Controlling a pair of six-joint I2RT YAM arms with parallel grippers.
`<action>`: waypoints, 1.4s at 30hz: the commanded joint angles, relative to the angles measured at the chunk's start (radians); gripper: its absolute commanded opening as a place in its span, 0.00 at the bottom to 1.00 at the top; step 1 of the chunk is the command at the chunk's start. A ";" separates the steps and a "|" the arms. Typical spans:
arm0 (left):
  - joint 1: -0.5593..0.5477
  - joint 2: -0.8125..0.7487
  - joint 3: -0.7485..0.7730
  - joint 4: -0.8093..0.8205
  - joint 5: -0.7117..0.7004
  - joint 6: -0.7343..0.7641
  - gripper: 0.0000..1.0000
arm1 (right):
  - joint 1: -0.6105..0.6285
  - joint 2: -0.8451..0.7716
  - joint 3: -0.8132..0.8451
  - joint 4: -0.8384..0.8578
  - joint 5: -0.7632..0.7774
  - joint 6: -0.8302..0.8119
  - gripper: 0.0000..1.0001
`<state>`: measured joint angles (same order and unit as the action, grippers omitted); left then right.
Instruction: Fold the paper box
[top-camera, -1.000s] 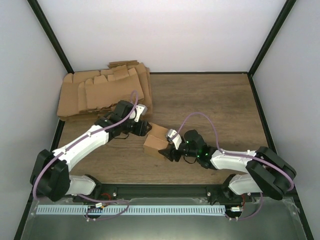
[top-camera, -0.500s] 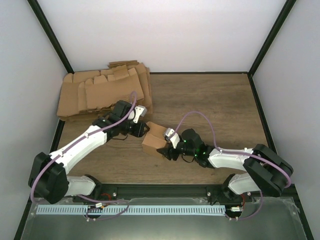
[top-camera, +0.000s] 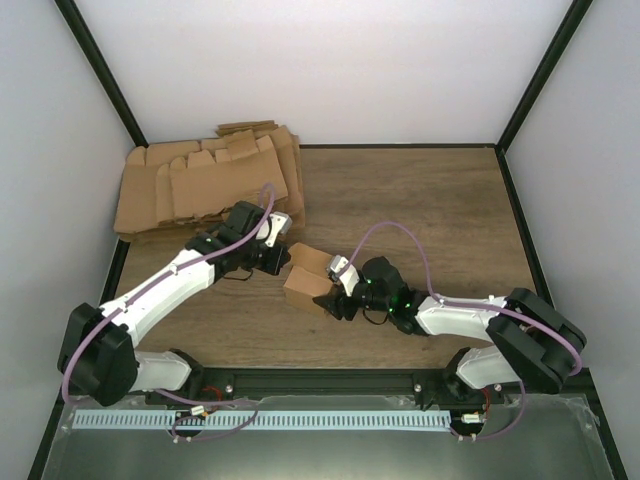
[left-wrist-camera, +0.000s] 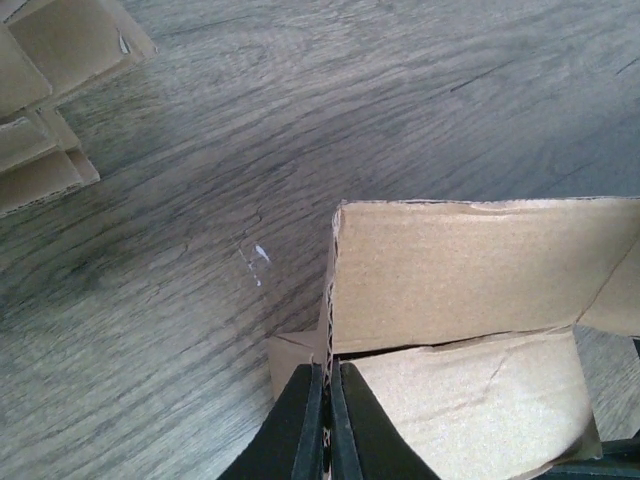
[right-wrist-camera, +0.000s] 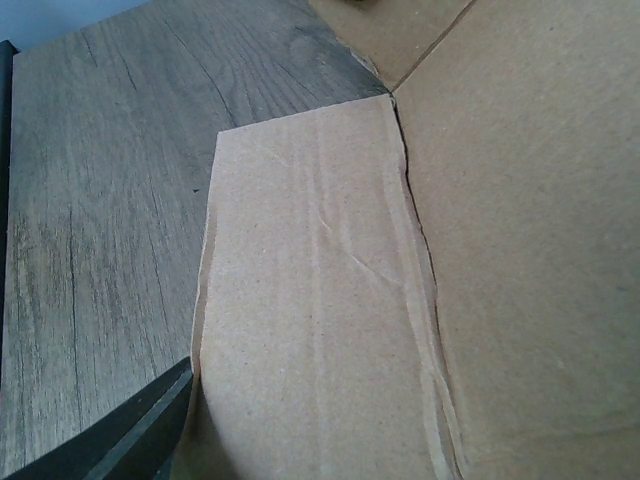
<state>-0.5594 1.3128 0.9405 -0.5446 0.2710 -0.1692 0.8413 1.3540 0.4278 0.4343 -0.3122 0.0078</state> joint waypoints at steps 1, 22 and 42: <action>-0.002 0.005 0.016 -0.006 -0.013 0.001 0.04 | 0.007 0.010 0.034 -0.038 0.048 -0.003 0.57; -0.158 -0.232 -0.366 0.406 -0.164 -0.235 0.04 | 0.006 -0.003 0.091 -0.156 0.267 0.219 0.85; -0.260 -0.241 -0.432 0.456 -0.280 -0.270 0.04 | 0.006 -0.105 0.133 -0.211 0.270 0.591 1.00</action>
<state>-0.7979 1.0645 0.5346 -0.0841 -0.0429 -0.4271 0.8528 1.2724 0.4965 0.1913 -0.1165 0.4557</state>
